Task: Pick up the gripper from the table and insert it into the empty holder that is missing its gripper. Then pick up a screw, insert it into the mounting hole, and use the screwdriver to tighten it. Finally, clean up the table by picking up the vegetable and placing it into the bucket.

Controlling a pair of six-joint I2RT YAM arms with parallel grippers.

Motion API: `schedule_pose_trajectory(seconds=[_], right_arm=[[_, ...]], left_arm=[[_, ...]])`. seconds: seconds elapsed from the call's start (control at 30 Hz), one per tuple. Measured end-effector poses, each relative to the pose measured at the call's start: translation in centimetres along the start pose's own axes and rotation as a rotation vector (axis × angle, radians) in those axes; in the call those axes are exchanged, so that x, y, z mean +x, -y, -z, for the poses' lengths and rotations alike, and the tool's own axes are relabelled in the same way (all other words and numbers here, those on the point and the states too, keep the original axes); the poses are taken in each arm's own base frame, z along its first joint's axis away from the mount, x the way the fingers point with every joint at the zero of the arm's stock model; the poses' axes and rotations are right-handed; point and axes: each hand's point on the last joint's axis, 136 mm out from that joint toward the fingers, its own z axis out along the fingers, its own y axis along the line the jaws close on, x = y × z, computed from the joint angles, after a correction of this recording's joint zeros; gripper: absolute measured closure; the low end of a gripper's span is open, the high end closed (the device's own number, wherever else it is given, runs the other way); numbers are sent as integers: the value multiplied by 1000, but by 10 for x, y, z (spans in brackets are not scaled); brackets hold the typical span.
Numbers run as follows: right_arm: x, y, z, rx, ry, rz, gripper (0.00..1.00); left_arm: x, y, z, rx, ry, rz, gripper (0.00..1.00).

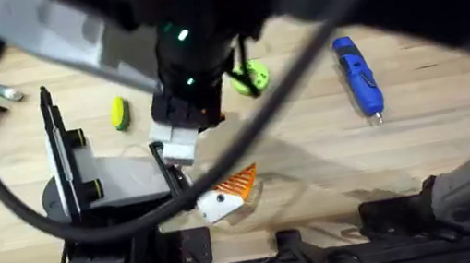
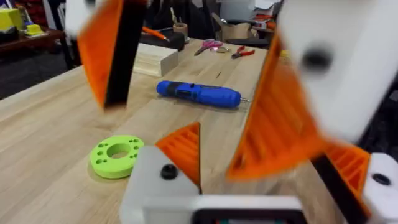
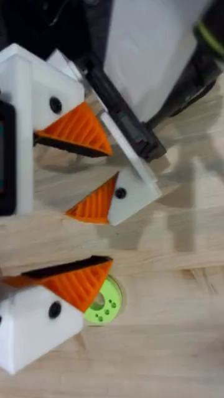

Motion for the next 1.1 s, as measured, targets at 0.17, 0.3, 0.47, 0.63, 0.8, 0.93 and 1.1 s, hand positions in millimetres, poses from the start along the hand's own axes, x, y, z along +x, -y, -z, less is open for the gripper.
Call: schedule_pose_trajectory(seconds=[0.17, 0.3, 0.47, 0.63, 0.8, 0.93, 1.1], right_arm=[[7, 27, 50, 95, 104, -141, 101], [22, 59, 81, 185, 156, -300, 100], [45, 85, 91, 238, 165, -481, 98], [86, 100, 79, 270, 102, -646, 98], [130, 110, 65, 303, 57, -790, 98], [164, 113, 63, 327, 32, -880, 96], [208, 121, 64, 361, -24, -1031, 96]], left_arm=[[0, 0, 0, 0, 0, 0, 14], [0, 0, 0, 0, 0, 0, 14], [0, 0, 0, 0, 0, 0, 14], [0, 0, 0, 0, 0, 0, 14], [0, 0, 0, 0, 0, 0, 14], [0, 0, 0, 0, 0, 0, 14], [0, 0, 0, 0, 0, 0, 13]])
